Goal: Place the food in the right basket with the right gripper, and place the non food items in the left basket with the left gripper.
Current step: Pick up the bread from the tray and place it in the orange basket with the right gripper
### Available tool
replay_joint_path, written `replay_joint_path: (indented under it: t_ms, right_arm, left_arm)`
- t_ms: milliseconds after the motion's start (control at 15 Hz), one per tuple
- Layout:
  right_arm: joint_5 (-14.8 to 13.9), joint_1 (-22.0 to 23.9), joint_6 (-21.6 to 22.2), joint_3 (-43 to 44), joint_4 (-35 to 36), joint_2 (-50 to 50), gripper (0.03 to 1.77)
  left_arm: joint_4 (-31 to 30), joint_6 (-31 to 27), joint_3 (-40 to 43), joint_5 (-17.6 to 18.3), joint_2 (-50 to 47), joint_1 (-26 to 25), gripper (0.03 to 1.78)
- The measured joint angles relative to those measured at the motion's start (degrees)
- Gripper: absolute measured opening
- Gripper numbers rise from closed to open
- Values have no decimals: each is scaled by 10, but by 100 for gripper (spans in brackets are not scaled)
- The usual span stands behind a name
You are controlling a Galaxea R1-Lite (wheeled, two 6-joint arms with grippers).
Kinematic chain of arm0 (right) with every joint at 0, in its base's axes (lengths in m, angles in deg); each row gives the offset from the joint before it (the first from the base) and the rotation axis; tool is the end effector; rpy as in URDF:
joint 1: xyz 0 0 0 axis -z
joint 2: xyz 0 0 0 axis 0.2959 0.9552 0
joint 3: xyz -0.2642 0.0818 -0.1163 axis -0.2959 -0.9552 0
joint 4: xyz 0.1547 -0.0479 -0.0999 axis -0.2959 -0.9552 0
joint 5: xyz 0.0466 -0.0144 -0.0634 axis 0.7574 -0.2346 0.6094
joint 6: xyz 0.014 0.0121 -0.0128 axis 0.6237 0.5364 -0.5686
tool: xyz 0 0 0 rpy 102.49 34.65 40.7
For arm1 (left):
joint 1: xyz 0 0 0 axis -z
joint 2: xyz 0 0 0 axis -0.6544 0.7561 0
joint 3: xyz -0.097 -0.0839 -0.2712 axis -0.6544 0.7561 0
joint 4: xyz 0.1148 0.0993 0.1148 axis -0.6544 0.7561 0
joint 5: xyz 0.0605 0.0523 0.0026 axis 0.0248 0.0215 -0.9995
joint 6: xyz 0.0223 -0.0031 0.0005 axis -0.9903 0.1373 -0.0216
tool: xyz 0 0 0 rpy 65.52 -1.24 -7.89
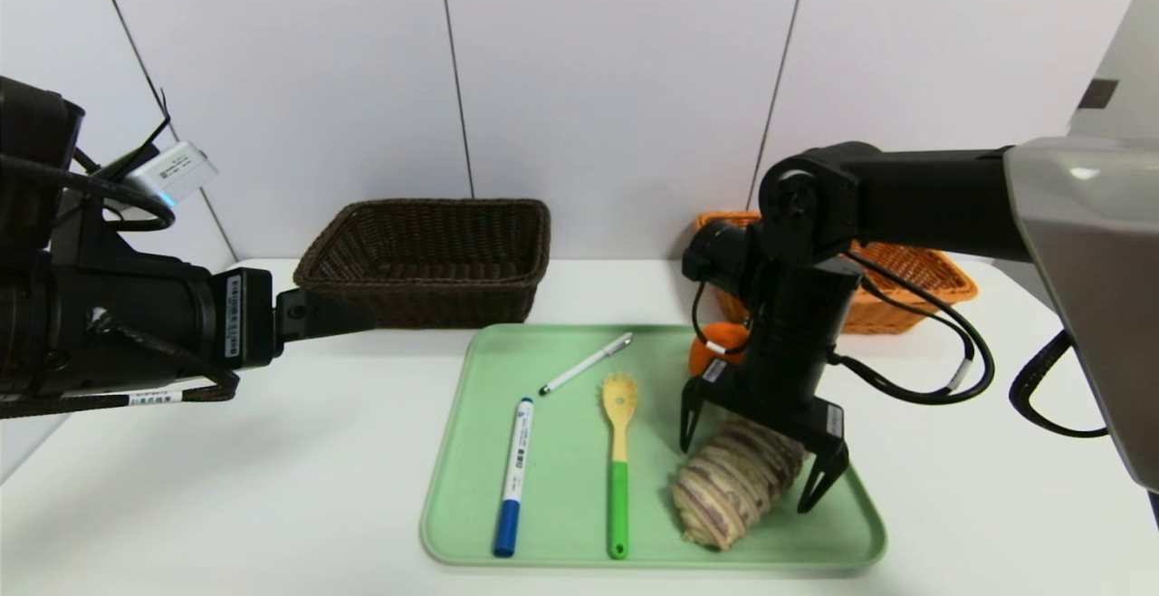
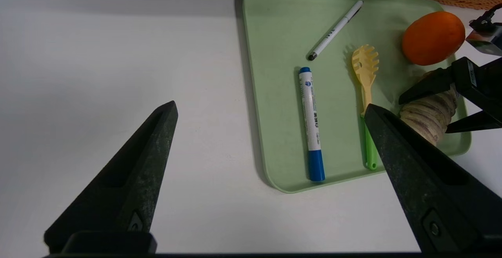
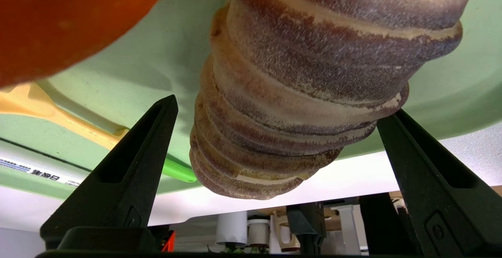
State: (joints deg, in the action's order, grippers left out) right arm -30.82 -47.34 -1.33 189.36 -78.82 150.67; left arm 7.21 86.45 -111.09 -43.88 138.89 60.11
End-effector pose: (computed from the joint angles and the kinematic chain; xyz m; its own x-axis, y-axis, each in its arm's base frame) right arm 0.3160 0.1895 0.1584 -0.1539 0.1779 -0.9719 0.4931 0.8662 0.0805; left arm 0.1806 -0.0651 0.2634 0.7598 -0.3550 -0.5446 0.1695 0.9169 -0.3613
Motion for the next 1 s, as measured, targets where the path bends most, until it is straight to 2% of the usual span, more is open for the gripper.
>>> replay_joint_path:
  t_ms: [67, 333, 533, 600, 667, 1000]
  right_arm:
    - [0, 0, 2, 0, 0, 2, 171]
    - [18, 2, 2, -1, -1, 4, 110]
    - [20, 5, 2, -6, -1, 2, 79]
    - [20, 7, 2, -6, -2, 1, 55]
    - [20, 9, 3, -7, -2, -2, 14]
    - [31, 28, 4, -18, -10, -33, 14]
  left_arm:
    - [0, 3, 0, 0, 0, 0, 169]
    - [0, 7, 0, 0, 0, 0, 169]
    - [0, 8, 1, 0, 0, -1, 169]
    - [0, 8, 1, 0, 0, -1, 169]
    - [0, 8, 1, 0, 0, -1, 169]
    - [0, 8, 0, 0, -1, -1, 169]
